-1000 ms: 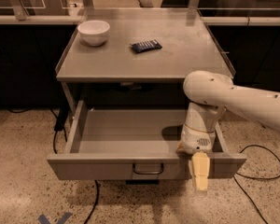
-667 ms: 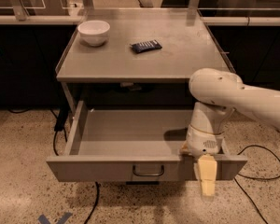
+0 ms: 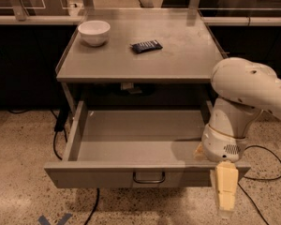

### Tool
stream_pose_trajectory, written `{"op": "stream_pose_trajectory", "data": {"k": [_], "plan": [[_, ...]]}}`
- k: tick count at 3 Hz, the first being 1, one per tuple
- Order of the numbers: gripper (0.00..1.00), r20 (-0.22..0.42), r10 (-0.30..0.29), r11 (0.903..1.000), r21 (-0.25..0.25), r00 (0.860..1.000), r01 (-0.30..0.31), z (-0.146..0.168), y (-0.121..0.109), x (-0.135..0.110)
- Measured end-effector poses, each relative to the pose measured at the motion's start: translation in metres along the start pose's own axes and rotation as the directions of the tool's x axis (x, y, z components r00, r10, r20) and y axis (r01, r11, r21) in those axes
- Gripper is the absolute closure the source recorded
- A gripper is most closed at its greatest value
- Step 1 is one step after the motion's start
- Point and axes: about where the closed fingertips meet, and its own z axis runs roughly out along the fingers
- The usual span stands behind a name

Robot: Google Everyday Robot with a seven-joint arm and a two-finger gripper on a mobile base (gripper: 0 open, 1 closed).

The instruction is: Open top drawer

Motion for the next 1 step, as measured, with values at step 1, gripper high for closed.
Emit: {"op": "stream_pose_trajectory", "data": {"k": [1], "plan": [[0.0,0.142,-0.077,0.997,0.024,0.987,0.074,-0.0181,0.0022,0.0079]]}}
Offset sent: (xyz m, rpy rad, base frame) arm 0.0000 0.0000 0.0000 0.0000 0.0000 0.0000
